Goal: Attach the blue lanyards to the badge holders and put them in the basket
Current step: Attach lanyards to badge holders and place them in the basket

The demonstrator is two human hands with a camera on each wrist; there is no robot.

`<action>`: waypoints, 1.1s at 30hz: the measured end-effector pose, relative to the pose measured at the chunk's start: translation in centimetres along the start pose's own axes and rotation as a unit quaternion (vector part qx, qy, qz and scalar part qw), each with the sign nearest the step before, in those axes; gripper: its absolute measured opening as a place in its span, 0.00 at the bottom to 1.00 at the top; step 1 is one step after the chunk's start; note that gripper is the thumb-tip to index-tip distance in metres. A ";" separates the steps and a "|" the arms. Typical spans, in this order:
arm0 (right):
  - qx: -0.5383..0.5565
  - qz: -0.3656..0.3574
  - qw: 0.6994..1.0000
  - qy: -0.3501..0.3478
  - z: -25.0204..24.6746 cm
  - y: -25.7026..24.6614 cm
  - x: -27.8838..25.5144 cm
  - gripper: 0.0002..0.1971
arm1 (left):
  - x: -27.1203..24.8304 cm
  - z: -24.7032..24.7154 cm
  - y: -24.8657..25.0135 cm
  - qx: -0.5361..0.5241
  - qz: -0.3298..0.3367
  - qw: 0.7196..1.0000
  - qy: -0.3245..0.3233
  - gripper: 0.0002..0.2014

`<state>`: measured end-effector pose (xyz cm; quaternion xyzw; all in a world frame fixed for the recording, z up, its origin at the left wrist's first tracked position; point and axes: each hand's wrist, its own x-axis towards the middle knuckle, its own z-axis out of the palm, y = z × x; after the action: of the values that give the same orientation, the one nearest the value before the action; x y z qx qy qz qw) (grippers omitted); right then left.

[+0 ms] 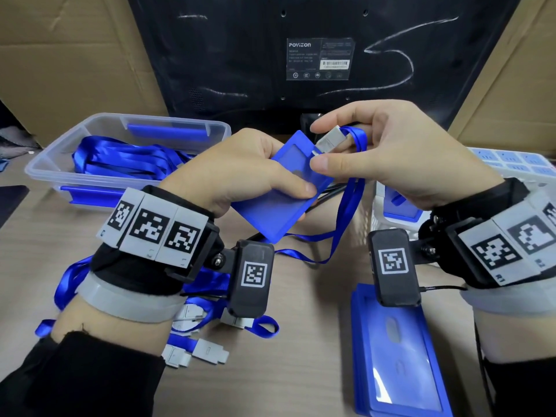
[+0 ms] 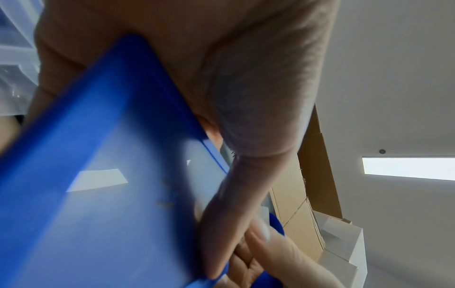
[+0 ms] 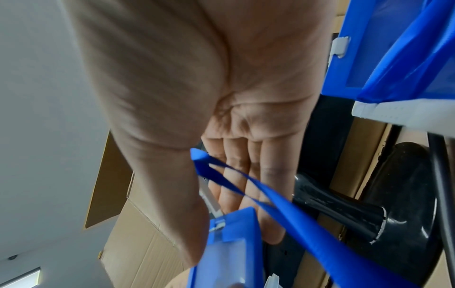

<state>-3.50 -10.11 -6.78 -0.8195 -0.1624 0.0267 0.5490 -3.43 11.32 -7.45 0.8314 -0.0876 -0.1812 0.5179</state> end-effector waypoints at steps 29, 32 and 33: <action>-0.006 -0.026 0.997 0.072 -0.5 1.1 -0.1 0.12 | -2.8 -0.9 0.8 -0.040 0.096 0.993 -0.052 0.10; -0.055 -0.010 0.998 0.017 -0.4 0.1 -0.2 0.18 | -4.4 -1.5 1.7 -0.084 0.111 0.990 -0.021 0.11; -0.065 -0.004 0.998 -0.002 -0.2 -0.6 -0.4 0.18 | -5.0 -1.6 2.0 -0.100 0.113 0.989 -0.007 0.10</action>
<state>-4.03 -10.19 -6.22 -0.8529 -0.1682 0.0153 0.4939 -7.26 13.44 -3.98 0.7589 -0.1666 -0.1354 0.6148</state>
